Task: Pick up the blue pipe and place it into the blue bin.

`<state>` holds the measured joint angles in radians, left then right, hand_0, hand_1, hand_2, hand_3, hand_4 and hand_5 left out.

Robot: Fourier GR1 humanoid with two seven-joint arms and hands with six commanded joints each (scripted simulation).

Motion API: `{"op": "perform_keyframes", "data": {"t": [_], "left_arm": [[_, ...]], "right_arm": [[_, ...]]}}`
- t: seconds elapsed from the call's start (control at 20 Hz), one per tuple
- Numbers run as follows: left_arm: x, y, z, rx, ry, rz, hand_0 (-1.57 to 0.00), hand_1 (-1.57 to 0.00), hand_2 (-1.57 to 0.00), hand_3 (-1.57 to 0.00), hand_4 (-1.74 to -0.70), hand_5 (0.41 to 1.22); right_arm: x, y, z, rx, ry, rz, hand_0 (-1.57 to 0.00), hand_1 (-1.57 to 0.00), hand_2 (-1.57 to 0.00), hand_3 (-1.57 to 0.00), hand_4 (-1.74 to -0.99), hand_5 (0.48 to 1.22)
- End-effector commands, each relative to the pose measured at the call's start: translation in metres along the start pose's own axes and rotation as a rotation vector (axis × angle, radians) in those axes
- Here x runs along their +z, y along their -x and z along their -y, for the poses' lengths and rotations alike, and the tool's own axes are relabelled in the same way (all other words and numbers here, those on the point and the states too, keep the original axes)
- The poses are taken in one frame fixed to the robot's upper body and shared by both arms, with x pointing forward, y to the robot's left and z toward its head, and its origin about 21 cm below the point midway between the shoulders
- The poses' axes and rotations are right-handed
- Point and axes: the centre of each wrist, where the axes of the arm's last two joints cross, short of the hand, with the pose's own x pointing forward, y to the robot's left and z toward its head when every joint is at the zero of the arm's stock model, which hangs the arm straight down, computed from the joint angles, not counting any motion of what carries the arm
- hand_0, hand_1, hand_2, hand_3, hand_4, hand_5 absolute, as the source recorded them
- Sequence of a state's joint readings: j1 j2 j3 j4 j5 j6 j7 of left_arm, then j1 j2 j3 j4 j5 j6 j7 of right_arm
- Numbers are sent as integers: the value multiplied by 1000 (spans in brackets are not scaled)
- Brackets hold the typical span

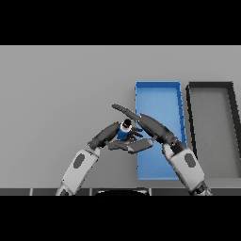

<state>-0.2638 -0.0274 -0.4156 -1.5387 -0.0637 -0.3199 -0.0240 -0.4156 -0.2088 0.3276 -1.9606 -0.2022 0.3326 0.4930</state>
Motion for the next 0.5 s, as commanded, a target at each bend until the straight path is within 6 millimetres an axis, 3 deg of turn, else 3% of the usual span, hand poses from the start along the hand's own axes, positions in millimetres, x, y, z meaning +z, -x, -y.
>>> {"op": "perform_keyframes", "data": {"t": [0.0, 0.1, 0.15, 0.25, 0.35, 0.45], "left_arm": [[2, 1, -1, -8, 0, -2, -1571, -1571, -1571, -1571, -1469, 1221], [-2, 0, -1, -15, -13, -20, -1571, -1571, -1571, -1571, -1465, 1221], [-1, 3, -2, -16, -12, -25, -1571, -1571, -1571, -1571, -1462, 1221], [2, 3, -3, -4, 5, -44, -1571, -1571, -1571, -1571, -1560, 1221], [-2, 4, 3, -23, 8, -73, -1571, -1571, -1571, -1571, -1622, 1221], [5, 4, 1, -5, -5, -53, -1571, -1571, -1571, -1511, -1662, 1221]], "right_arm": [[-8, 0, -1, 1, -18, 8, -27, -39, -91, 1, -1184, 516], [-12, 2, 0, 7, -43, 6, -69, -108, -166, -44, -1204, 497], [-16, 0, 1, 18, -54, -1, -168, -218, -261, -128, -1233, 487], [-24, -3, 1, 11, -82, 18, -507, -530, -538, -401, -1331, 489], [-30, 0, -3, 6, -91, 26, -876, -877, -910, -762, -1467, 518], [-35, -1, -7, -21, -98, 29, -1126, -1127, -1148, -953, -1551, 596]]}}
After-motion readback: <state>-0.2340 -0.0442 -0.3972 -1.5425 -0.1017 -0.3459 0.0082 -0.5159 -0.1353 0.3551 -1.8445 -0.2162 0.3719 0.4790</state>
